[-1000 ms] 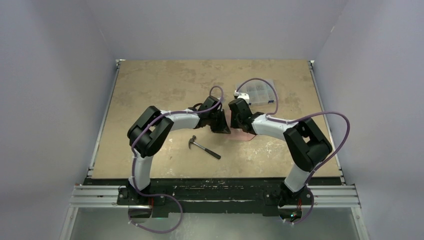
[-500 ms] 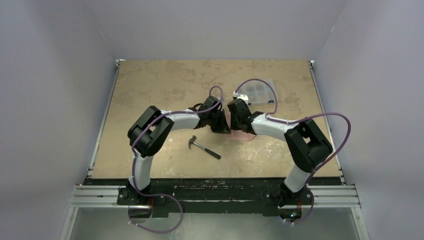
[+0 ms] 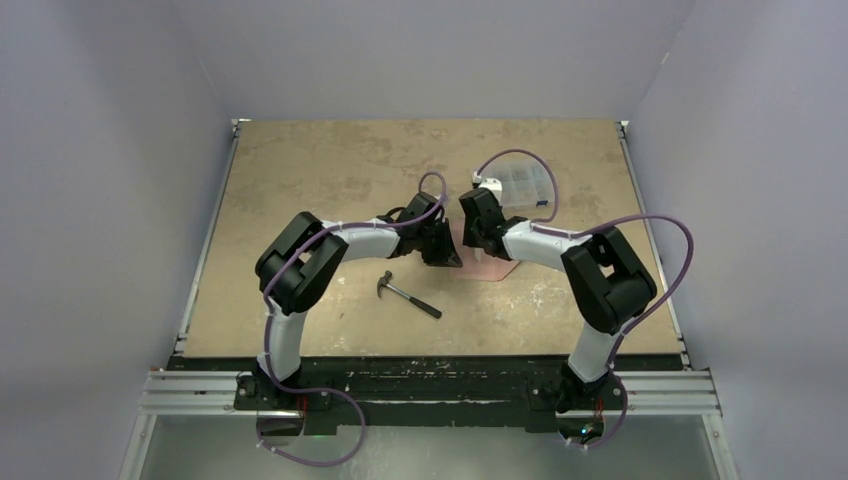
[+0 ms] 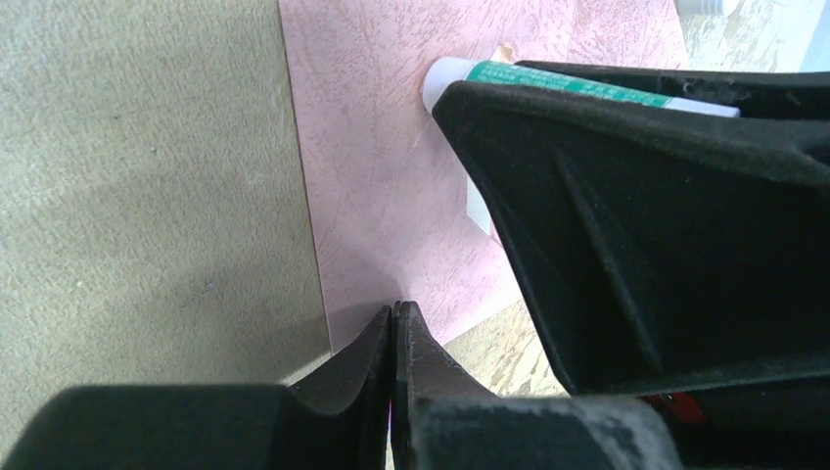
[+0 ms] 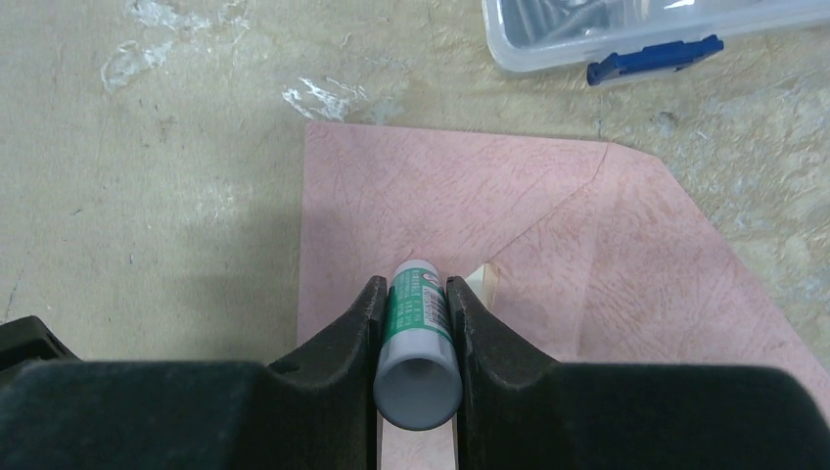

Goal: Place the letter into the envelope and seal it

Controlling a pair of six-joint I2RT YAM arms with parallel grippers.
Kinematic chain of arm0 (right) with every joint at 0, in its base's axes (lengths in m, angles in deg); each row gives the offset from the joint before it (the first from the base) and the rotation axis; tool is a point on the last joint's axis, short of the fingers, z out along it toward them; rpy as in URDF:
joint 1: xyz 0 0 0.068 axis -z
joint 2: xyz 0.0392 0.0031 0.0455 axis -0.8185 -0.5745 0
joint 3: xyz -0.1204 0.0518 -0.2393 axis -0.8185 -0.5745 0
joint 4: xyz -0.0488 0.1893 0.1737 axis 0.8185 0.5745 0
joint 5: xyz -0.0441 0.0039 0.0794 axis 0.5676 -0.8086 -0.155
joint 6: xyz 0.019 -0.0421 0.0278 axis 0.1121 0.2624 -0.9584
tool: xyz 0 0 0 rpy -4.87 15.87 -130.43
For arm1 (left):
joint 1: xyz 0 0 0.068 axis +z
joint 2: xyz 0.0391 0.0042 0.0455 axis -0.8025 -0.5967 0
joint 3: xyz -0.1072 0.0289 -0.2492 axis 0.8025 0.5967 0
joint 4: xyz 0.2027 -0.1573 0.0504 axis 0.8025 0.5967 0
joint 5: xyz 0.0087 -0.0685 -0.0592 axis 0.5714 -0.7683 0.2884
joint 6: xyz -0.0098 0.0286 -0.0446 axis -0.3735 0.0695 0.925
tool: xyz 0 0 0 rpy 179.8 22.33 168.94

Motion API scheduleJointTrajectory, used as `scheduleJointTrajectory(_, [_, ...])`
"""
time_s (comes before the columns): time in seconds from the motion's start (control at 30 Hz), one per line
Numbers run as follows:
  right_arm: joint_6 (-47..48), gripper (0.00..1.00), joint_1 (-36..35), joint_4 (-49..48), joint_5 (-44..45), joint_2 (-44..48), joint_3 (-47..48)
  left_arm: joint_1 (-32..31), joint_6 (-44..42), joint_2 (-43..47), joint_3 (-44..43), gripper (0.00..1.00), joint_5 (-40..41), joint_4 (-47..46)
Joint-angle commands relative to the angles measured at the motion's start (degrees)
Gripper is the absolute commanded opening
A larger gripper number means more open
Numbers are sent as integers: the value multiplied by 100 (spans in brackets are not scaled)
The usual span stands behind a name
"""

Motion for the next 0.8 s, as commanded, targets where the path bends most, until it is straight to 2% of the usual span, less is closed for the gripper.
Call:
scheduleJointTrajectory(0.0, [118,0,-9,201,-306,-276,-241,23,-197,-386,187,0,610,409])
scheduleJointTrajectory(0.4, [192,0,-183,822,-971,509,-751,29,97,-489,148,0,673,200])
scheduleJointTrajectory(0.6, [137,0,-190,1289,-738,740,-715,29,106,-475,192,0,688,200])
scheduleJointTrajectory(0.77, [140,0,-184,1173,-644,528,-662,25,88,-474,209,0,680,198])
